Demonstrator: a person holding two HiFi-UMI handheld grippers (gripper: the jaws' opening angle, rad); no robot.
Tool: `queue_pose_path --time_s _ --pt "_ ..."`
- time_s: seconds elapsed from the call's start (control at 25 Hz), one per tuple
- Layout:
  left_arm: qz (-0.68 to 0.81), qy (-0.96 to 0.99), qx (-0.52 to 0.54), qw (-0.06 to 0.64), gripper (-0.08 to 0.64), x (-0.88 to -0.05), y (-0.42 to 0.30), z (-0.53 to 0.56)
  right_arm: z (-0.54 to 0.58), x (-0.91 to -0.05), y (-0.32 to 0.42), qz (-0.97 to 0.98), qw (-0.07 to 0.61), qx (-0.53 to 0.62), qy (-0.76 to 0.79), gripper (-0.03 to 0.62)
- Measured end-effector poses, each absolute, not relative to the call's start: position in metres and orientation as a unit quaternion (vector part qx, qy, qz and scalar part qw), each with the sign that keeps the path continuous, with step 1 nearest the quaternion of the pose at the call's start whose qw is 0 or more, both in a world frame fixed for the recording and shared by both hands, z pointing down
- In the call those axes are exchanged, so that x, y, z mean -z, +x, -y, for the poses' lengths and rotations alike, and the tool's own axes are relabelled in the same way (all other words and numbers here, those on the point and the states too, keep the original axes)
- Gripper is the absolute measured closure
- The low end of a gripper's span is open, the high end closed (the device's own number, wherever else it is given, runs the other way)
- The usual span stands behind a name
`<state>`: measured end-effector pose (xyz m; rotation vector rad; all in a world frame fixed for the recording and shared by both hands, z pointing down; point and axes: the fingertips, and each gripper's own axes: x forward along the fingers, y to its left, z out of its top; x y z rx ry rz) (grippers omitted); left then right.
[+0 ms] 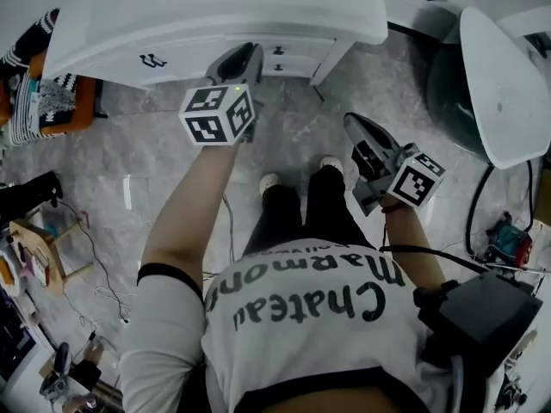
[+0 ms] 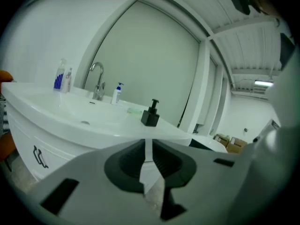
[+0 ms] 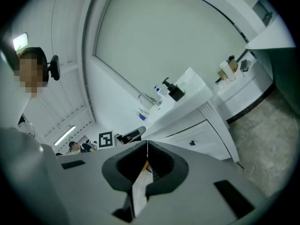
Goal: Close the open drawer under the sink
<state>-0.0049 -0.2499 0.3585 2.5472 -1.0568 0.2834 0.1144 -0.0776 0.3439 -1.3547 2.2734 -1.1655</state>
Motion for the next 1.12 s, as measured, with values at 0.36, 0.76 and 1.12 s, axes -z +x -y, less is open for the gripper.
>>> queue_pose_path --time_s 0.36,0.76,1.12 --pt "0.341 0.929 -0.009 0.144 0.515 -0.241 -0.022 0.204 0.09 -0.258 0.094 -0.832 0.094 0.313 -0.448 0.58" --pt "0.297 0.95 0.044 0.089 0.515 -0.145 -0.046 0.15 0.087 -0.173 0.067 -0.86 0.126 0.24 -0.431 0.581" --pt "0.283 0.955 0.036 0.075 0.515 -0.145 -0.092 0.113 0.081 -0.156 0.046 -0.869 0.091 0.207 -0.44 0.581"
